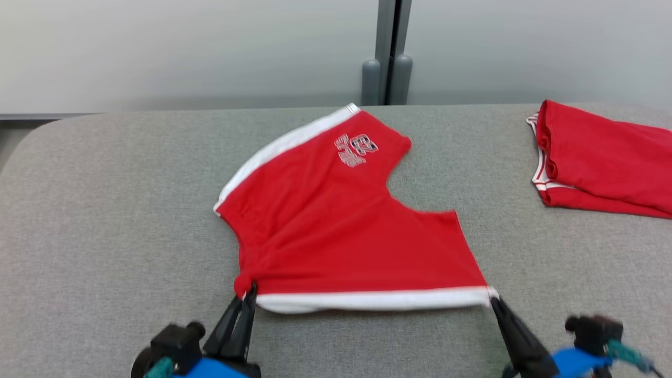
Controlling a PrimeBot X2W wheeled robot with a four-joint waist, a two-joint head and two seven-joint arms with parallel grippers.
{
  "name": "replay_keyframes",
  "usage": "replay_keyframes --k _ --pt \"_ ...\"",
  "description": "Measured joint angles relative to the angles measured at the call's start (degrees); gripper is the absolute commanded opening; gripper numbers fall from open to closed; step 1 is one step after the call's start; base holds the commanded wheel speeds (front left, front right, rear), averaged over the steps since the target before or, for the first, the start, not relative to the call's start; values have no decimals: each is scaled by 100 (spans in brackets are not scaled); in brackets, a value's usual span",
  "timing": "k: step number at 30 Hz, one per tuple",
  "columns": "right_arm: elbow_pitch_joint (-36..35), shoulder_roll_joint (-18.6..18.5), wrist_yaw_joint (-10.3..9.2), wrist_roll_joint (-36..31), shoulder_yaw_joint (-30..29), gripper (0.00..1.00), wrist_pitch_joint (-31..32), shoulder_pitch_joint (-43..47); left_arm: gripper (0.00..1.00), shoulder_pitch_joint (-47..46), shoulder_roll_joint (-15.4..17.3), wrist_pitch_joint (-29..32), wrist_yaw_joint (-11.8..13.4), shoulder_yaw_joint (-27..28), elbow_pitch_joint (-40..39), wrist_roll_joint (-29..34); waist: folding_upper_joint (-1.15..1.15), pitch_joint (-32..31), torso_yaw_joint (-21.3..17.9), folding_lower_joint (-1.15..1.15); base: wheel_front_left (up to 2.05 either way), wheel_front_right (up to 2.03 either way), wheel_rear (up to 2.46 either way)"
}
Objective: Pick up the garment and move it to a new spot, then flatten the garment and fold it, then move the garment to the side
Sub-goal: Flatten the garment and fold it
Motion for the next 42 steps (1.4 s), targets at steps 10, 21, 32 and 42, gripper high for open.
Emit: replay_keyframes --k 10,21,32,42 --pt "-1742 448 1 -661 -1007 0 845 1642 0 754 -40 0 0 74 -350 2 0 -66 70 1 0 0 0" --pt "-2008 412 0 -1317 -1485 0 1414 101 0 21 -86 0 0 -142 -439 -131 2 146 250 2 0 0 0" --pt "136 194 1 -1560 -1205 0 1405 -2889 0 -1383 -190 0 0 -371 4 -576 3 775 739 3 0 0 0" --pt "2508 227 1 -1918 -775 0 1071 -5175 0 -2713 -412 0 0 -401 677 -866 4 1521 1132 4 0 0 0"
